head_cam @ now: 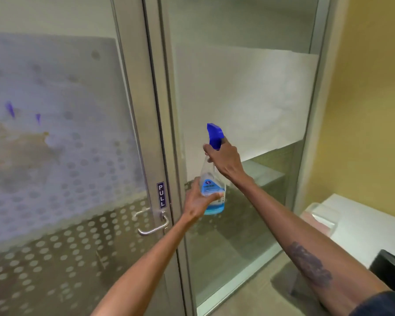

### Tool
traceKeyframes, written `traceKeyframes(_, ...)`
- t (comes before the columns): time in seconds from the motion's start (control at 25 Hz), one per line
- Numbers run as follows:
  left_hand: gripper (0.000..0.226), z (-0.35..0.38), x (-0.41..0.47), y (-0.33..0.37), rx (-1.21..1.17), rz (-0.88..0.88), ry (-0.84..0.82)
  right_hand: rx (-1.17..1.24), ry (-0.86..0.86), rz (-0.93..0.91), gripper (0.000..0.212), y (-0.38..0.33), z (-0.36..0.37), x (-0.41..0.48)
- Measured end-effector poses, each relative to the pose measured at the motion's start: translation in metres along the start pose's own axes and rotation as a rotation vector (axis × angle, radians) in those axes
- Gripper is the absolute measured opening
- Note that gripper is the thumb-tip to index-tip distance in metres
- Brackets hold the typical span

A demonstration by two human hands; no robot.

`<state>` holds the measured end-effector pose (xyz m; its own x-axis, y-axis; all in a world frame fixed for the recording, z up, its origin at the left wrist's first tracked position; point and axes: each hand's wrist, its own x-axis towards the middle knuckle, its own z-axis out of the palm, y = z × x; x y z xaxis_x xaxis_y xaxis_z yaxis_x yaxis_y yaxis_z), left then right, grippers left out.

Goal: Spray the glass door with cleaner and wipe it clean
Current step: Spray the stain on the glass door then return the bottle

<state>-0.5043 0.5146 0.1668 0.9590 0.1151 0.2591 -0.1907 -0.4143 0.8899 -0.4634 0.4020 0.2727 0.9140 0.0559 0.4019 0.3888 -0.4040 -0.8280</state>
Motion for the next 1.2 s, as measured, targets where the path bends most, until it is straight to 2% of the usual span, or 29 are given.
traceKeyframes(0.24, 0.064, 0.126, 0.05, -0.009, 0.014, -0.023, -0.231, -0.198, -0.012, 0.122, 0.041, 0.103, -0.09, 0.028)
traceKeyframes(0.36, 0.053, 0.184, 0.082, -0.008, -0.001, -0.041, -0.349, -0.229, 0.016, 0.155, 0.041, 0.151, -0.131, 0.047)
traceKeyframes(0.52, 0.055, 0.267, 0.14, -0.007, 0.037, 0.008, -0.449, -0.262, 0.079, 0.224, 0.039, 0.212, -0.183, 0.086)
traceKeyframes(0.64, 0.051, 0.328, 0.184, -0.007, 0.047, 0.029, -0.531, -0.305, 0.147, 0.298, 0.037, 0.257, -0.222, 0.121)
traceKeyframes(0.84, 0.06, 0.409, 0.242, -0.017, 0.057, 0.071, -0.67, -0.346, 0.315, 0.42, 0.03, 0.338, -0.275, 0.154)
traceKeyframes(1.2, 0.041, 0.521, 0.296, -0.036, 0.236, 0.156, -0.845, -0.385, 0.535, 0.684, 0.032, 0.484, -0.345, 0.167)
